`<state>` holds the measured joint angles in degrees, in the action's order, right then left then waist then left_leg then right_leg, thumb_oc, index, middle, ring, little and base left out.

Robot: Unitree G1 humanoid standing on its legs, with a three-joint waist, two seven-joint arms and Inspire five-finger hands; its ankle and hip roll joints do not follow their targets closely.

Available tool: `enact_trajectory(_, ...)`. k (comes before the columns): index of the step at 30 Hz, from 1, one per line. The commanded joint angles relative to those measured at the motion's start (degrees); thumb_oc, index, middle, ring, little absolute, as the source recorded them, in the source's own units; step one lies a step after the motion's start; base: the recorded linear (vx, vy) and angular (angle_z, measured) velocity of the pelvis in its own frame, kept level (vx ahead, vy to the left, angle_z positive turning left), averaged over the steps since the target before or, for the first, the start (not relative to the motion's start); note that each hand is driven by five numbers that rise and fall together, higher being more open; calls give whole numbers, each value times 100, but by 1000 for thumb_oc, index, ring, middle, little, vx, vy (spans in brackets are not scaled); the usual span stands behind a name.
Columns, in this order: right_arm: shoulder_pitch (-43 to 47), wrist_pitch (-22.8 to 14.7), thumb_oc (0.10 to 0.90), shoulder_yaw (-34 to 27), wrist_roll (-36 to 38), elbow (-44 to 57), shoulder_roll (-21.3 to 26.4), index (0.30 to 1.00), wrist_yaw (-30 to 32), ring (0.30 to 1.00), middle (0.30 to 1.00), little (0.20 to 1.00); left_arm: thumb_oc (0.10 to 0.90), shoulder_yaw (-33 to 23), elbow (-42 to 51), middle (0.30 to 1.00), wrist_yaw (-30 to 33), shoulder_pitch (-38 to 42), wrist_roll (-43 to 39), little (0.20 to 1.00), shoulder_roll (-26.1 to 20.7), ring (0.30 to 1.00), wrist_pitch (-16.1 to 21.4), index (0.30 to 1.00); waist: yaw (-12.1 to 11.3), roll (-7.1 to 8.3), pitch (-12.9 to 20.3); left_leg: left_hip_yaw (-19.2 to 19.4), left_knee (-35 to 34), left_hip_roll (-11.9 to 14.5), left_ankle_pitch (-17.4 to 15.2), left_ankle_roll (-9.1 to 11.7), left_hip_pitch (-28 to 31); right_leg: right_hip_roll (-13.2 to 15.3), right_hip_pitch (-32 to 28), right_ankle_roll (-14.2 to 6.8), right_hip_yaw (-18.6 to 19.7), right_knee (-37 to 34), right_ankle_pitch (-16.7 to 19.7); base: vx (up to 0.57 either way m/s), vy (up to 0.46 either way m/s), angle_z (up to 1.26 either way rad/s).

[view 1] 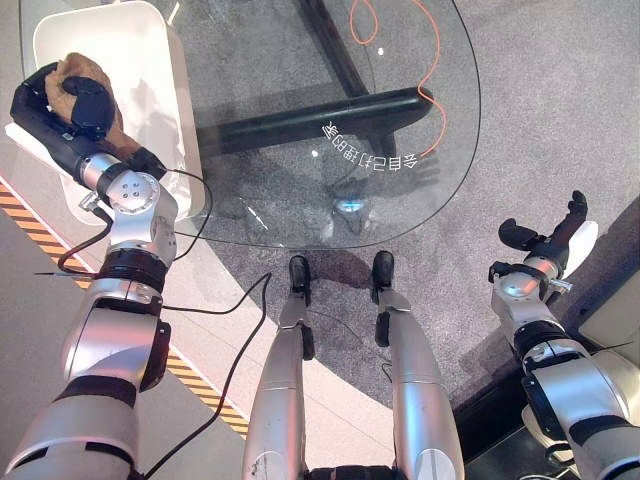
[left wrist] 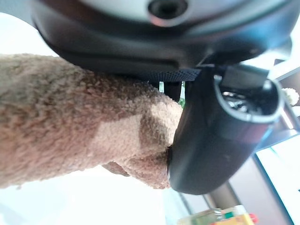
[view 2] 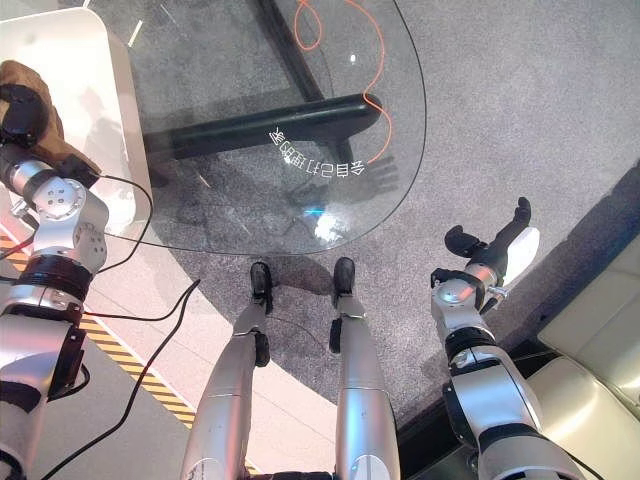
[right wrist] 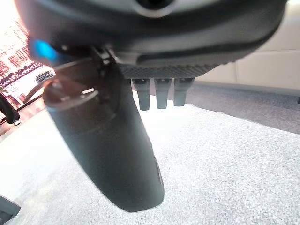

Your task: Wipe the table with a cloth and put it in the basket.

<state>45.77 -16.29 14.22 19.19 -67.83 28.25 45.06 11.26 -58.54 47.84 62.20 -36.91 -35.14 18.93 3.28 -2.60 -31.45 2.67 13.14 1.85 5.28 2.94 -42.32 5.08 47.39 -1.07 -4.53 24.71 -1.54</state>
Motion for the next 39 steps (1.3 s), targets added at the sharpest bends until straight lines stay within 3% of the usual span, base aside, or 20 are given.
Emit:
enact_trajectory(1,80,-173,800,35,63,-101,430,900,75,900,900,900,100,-40,-140,300,53,705,518,200,-1045,300,48,300,-52,25,165,234,544,-178,-653,11,34,-297,-253,-52,-281,7,-476,0,0,0)
enact_trajectory(16,145,-219,800,112,85,-125,458,900,68,900,900,900,100,252,-578,300,-174,932,608,200,-1111,300,-476,300,-14,75,165,228,589,-153,-656,16,-173,-305,-60,-76,-276,1,-428,0,0,0)
enact_trajectory(32,154,-227,800,103,78,-98,462,900,106,900,900,900,100,289,-487,300,-250,886,533,200,-1059,300,-663,300,-50,52,165,183,591,-193,-620,13,-219,-273,-17,-103,-299,21,-394,0,0,0)
enact_trajectory(33,151,-231,800,107,75,-97,458,900,106,900,900,900,166,299,-498,356,-284,888,506,266,-1060,356,-675,356,-48,49,165,185,605,-192,-621,12,-227,-270,-9,-105,-299,34,-394,0,0,0)
enact_trajectory(36,139,-232,800,96,78,-71,469,900,108,900,900,900,100,291,-490,300,-333,888,472,200,-1081,300,-673,300,-51,52,165,189,579,-189,-614,13,-225,-263,-10,-107,-312,7,-383,0,0,0)
enact_trajectory(39,112,-257,800,88,77,-68,459,900,118,900,900,900,100,279,-457,300,-333,836,464,200,-1056,300,-705,300,-54,55,165,182,602,-188,-613,10,-254,-269,17,-104,-310,31,-381,0,0,0)
